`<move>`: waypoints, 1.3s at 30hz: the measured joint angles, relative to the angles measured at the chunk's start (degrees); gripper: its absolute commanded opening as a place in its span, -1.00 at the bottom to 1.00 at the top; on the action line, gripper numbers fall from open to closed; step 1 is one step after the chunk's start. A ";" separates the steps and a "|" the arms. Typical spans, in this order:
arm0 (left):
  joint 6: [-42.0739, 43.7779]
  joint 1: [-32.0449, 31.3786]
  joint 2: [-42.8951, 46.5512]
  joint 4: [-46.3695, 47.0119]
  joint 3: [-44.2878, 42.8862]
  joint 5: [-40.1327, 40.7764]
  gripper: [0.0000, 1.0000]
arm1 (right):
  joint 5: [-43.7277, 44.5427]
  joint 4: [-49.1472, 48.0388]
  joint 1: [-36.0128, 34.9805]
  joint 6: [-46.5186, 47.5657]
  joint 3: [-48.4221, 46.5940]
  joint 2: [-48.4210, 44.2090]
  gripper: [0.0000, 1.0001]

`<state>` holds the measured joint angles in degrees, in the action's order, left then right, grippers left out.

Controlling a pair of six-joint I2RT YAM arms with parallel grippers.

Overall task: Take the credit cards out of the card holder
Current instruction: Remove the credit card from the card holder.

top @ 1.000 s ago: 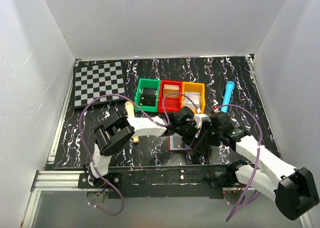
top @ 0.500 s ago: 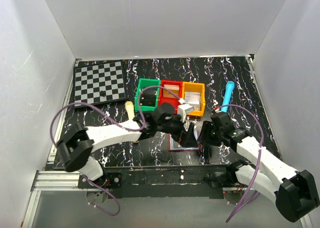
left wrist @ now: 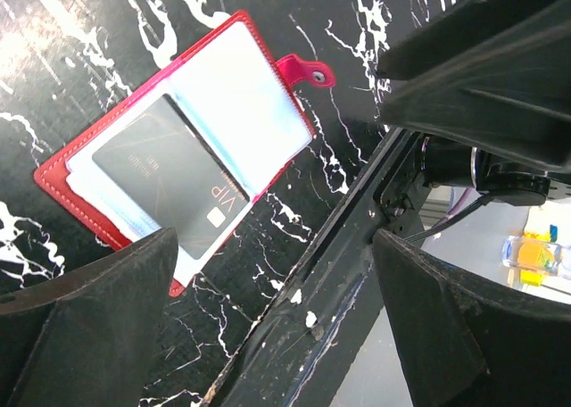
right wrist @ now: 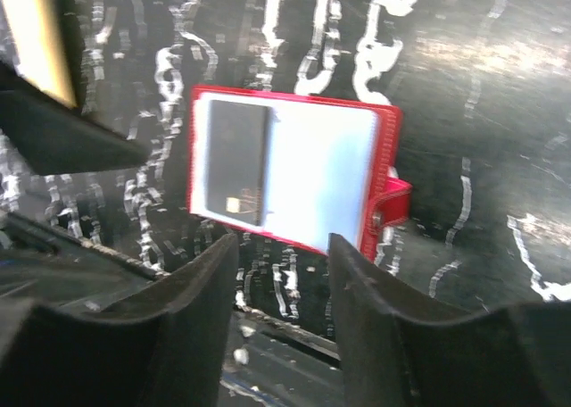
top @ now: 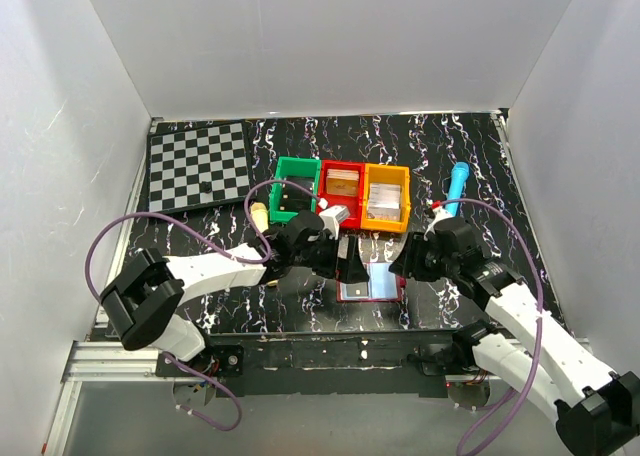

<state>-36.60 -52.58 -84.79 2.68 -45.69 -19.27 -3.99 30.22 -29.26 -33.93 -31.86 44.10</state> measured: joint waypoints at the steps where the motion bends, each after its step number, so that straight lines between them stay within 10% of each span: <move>1: -0.55 0.15 -0.02 0.15 0.68 0.04 0.75 | -1.40 -0.63 0.00 0.28 -0.42 -0.20 -0.21; 8: -3.56 1.40 0.09 2.29 2.10 -0.11 0.21 | -12.17 -6.69 0.00 0.44 -0.63 6.34 -0.68; 16: -5.22 1.53 0.26 0.55 2.05 1.81 -0.57 | -17.97 -13.86 0.00 -0.39 0.20 15.56 -0.74; 39: -7.30 1.53 -8.24 -4.28 -0.15 5.68 -0.84 | -20.33 -24.87 0.00 -3.37 4.35 27.76 -0.07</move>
<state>-43.90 -51.05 -93.03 -1.61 -45.84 -13.58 -24.32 5.34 -29.26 -37.30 -27.51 71.85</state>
